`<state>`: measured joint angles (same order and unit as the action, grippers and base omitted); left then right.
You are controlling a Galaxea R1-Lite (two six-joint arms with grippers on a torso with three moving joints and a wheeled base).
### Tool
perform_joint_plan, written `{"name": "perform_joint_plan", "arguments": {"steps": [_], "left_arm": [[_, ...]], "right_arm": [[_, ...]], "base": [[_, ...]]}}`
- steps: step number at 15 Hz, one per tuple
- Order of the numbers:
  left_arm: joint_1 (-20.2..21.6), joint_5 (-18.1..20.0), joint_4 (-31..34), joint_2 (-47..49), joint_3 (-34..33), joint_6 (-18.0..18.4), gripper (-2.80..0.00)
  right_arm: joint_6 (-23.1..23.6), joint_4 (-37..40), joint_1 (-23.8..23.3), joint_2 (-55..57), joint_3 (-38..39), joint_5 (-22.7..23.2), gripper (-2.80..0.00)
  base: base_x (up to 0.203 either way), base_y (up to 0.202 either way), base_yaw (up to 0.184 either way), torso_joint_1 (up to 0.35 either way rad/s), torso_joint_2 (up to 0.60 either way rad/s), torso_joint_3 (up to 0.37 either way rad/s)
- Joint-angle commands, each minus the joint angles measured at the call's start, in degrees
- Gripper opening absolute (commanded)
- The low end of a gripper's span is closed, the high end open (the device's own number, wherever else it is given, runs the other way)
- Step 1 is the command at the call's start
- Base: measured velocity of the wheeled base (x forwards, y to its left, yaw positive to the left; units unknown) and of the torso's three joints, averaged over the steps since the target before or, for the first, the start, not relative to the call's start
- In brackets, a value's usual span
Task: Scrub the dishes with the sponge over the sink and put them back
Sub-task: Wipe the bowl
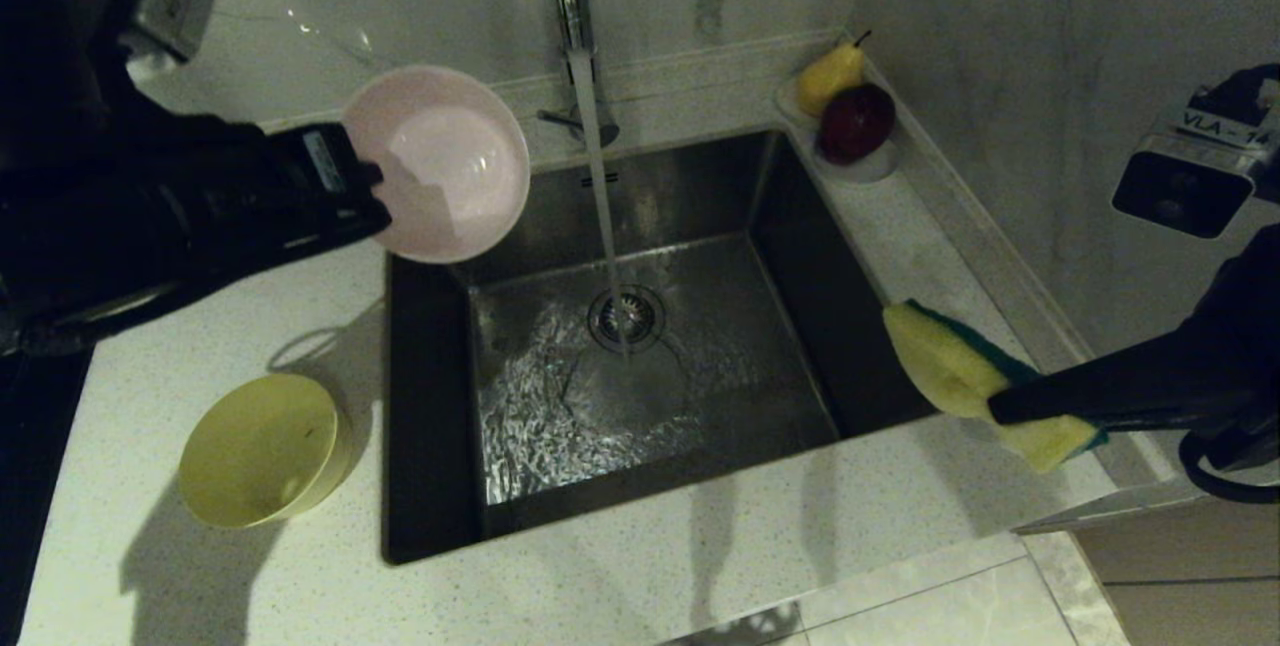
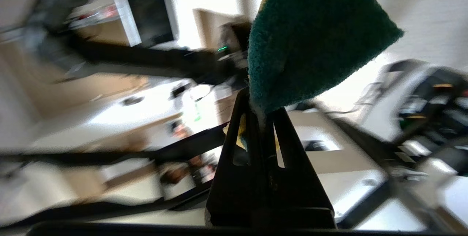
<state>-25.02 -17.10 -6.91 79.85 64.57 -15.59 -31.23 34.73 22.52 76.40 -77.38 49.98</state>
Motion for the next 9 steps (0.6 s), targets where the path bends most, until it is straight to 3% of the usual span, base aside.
{"name": "perform_joint_plan", "arguments": {"steps": [1, 7, 9], "left_arm": [[-0.6, 3.7, 10.1, -1.1, -3.1, -5.9, -2.80], [-7.7, 4.0, 4.2, -0.1, -9.5, -5.6, -2.80], [-11.2, 3.6, 0.6, 0.1, -12.6, -2.8, -2.80]], "right_arm": [[-0.5, 1.5, 1.8, 1.1, -1.8, 1.4, -2.80], [-0.6, 2.8, 6.6, 5.1, -5.9, 1.3, -2.80], [-0.5, 2.4, 9.2, 7.5, -7.8, 1.4, -2.80]], "base": [[0.000, 0.000, 0.000, 0.000, 0.00, 0.000], [0.000, 0.000, 0.000, 0.000, 0.00, 0.000], [0.000, 0.000, 0.000, 0.000, 0.00, 0.000]]}}
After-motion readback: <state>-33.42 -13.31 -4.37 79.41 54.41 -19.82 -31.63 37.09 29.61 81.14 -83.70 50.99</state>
